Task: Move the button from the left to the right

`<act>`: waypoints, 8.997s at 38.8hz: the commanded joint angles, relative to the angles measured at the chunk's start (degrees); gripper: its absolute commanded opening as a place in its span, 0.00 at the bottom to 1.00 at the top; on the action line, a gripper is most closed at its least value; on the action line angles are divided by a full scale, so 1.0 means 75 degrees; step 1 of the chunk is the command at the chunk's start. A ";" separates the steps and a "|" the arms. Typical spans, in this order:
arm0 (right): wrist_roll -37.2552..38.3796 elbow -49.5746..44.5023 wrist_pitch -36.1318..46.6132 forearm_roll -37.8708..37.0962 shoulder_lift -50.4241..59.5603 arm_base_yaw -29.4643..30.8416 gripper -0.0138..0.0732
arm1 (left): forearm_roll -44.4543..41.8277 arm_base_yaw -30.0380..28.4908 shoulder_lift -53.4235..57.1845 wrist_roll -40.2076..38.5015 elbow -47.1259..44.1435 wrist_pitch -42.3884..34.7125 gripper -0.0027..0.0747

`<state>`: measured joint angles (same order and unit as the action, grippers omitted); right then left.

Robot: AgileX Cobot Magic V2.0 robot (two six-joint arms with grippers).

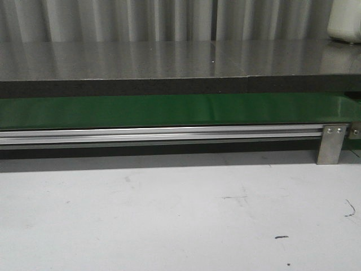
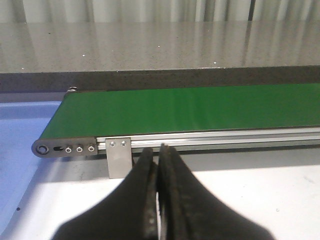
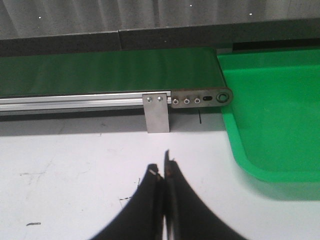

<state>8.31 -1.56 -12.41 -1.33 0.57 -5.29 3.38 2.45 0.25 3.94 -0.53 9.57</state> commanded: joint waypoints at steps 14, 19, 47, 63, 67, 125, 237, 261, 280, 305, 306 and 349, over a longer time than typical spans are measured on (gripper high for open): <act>-0.0049 0.0985 0.1610 -0.0086 0.0129 -0.0012 0.08 | 0.0421 0.0051 0.0113 -0.0061 0.0584 -0.3158 0.01; -0.0049 0.2237 0.0978 -0.0087 -0.0416 -0.0012 0.08 | 0.0408 0.0051 -0.0420 0.0107 0.1933 -0.2412 0.01; -0.0049 0.4745 -0.0398 -0.0087 -0.3208 -0.0012 0.89 | -0.0055 0.0051 -0.3747 0.0220 0.4560 0.0323 0.91; -0.0049 0.4745 -0.0430 -0.0087 -0.3208 -0.0012 0.89 | 0.0384 0.0021 -0.5013 0.0147 0.4887 0.0076 0.80; -0.0049 0.4745 -0.0430 -0.0087 -0.3208 -0.0012 0.89 | 0.0500 -0.0215 -0.6150 0.0147 0.5580 0.0127 0.80; -0.0049 0.4745 -0.0430 -0.0087 -0.3208 -0.0012 0.89 | 0.0048 -0.4999 -1.5882 0.2006 1.2290 0.4936 0.75; -0.0049 0.4745 -0.0430 -0.0087 -0.3208 -0.0012 0.89 | -0.0611 0.0157 -1.1496 0.0397 1.1376 0.6776 0.01; -0.0049 0.4745 -0.0430 -0.0087 -0.3208 -0.0012 0.89 | -0.0104 0.0157 -0.4341 0.0397 0.4261 0.1101 0.01; -0.0049 0.4745 -0.0430 -0.0087 -0.3208 -0.0012 0.89 | 0.0236 0.0157 -0.0305 0.0397 0.2443 0.0459 0.01; -0.0049 0.4745 -0.0430 -0.0087 -0.3208 -0.0012 0.89 | 0.0236 0.0157 -0.0305 0.0397 0.2443 0.0459 0.01; -0.0049 0.4745 -0.0430 -0.0087 -0.3208 -0.0012 0.89 | 0.0236 0.0157 -0.0305 0.0397 0.2443 0.0459 0.01; -0.0049 0.4745 -0.0430 -0.0087 -0.3208 -0.0012 0.89 | 0.0236 0.0157 -0.0305 0.0397 0.2443 0.0459 0.01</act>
<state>8.31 32.03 -20.05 -1.54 -22.66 -5.29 4.45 3.20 -1.49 7.51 16.30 17.90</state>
